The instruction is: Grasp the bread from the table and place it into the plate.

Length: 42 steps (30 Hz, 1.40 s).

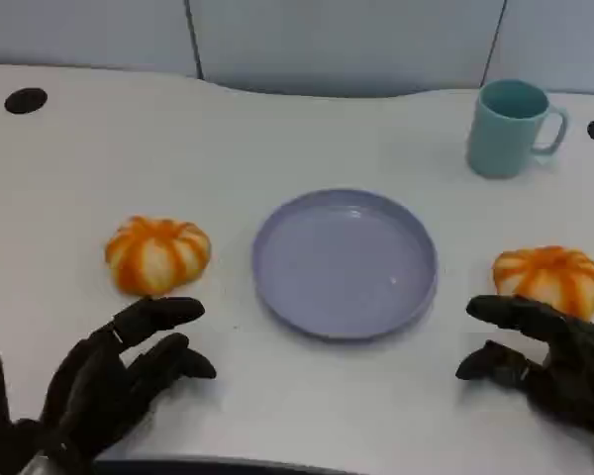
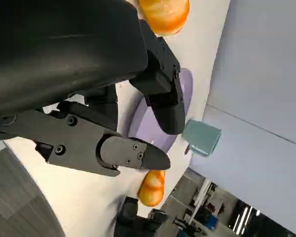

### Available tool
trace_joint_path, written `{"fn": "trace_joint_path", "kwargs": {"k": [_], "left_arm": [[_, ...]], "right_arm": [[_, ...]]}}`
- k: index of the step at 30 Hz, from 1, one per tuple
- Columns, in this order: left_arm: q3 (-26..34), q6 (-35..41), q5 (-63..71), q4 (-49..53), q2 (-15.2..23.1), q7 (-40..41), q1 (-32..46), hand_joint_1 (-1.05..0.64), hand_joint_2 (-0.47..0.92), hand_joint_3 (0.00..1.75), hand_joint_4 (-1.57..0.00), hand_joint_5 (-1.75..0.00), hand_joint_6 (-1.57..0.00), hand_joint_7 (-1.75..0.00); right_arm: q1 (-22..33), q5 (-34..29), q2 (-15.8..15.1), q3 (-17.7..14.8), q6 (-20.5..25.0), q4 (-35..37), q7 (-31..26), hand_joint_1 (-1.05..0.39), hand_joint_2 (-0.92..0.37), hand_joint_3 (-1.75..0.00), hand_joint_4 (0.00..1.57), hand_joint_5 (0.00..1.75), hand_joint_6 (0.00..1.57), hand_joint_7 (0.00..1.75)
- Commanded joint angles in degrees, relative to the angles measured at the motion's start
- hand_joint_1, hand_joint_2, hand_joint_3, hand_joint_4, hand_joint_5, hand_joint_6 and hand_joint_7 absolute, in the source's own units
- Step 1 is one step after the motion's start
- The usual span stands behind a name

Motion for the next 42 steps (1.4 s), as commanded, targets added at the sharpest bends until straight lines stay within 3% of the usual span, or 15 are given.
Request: {"fn": "trace_joint_path", "kwargs": {"k": [1, 32, 38, 41, 42], "left_arm": [[0.2, 0.0, 0.2, -0.2, 1.2, 0.3, 0.1, -0.38, 0.92, 0.14, -0.35, -1.55, -0.50, -0.94], [-0.8, -1.7, 1.1, -3.4, 0.8, 1.0, 1.6, -0.39, 0.92, 0.12, -0.36, -1.48, -0.51, -0.91], [-1.8, -6.0, 2.7, -5.8, 0.6, 1.1, 2.5, -0.35, 0.92, 0.15, -0.39, -1.26, -0.53, -0.63], [-3.4, -13.8, 6.7, -7.3, 1.8, 1.8, 2.7, -0.31, 0.92, 0.12, -0.29, -1.03, -0.52, -0.20], [-3.7, -15.3, 7.5, -7.3, 2.0, 2.2, 2.6, -0.32, 0.92, 0.11, -0.27, -1.00, -0.51, -0.15]], "right_arm": [[1.8, -0.7, -0.3, 0.4, 0.5, -0.7, -1.0, -0.36, -0.92, -0.13, 0.65, 1.15, 0.88, 0.34], [2.9, 0.1, 0.1, 0.4, 2.9, -3.4, -1.5, -0.34, -0.92, -0.15, 0.66, 1.13, 0.88, 0.32], [3.4, 0.0, 0.3, 0.4, 2.9, -4.3, -1.8, -0.32, -0.92, -0.18, 0.66, 1.13, 0.88, 0.33], [3.2, 0.1, 0.3, 0.3, 2.5, -3.8, -1.4, -0.33, -0.92, -0.17, 0.66, 1.13, 0.88, 0.32], [3.2, 0.1, 0.3, 0.2, 2.4, -3.6, -1.3, -0.33, -0.92, -0.17, 0.66, 1.13, 0.88, 0.32]]}}
